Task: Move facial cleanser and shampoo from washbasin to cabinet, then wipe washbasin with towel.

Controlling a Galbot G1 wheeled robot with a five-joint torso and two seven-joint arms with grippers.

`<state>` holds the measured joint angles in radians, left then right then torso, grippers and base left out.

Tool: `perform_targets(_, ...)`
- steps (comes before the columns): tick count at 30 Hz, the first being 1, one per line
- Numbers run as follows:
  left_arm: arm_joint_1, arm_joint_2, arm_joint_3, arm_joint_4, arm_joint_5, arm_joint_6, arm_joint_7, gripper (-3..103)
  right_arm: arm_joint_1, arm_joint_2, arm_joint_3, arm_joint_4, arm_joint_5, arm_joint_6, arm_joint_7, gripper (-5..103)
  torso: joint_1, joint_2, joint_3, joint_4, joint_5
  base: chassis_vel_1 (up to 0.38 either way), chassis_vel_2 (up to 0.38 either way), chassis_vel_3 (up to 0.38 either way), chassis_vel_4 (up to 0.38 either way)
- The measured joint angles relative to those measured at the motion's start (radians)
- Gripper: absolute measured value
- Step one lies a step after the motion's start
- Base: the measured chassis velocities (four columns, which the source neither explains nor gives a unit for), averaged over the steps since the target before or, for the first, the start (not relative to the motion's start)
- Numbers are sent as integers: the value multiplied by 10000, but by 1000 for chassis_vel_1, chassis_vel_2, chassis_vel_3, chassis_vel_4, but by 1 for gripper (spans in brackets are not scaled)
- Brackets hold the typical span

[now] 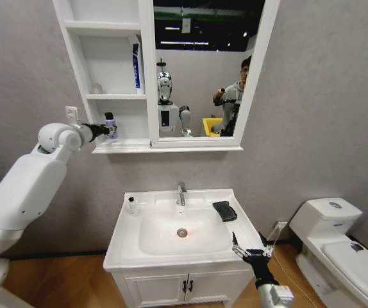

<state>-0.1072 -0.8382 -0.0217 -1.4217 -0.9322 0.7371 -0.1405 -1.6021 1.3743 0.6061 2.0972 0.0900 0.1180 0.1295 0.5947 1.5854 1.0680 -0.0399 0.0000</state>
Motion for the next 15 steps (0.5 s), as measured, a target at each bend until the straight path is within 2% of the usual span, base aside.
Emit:
perform_targets(12,240,-274,-147,246,252,-36,-5,40,41,-8,43,-2,59,-3,5,100,-1,1,-1,0,1,0,0,0,0)
perform_targets(15,290,-338,-169,290,261,-27,-4,50,48,-26,50,-2,71,-5,7,100,0,0,0,-2,-4,0,0,0,0)
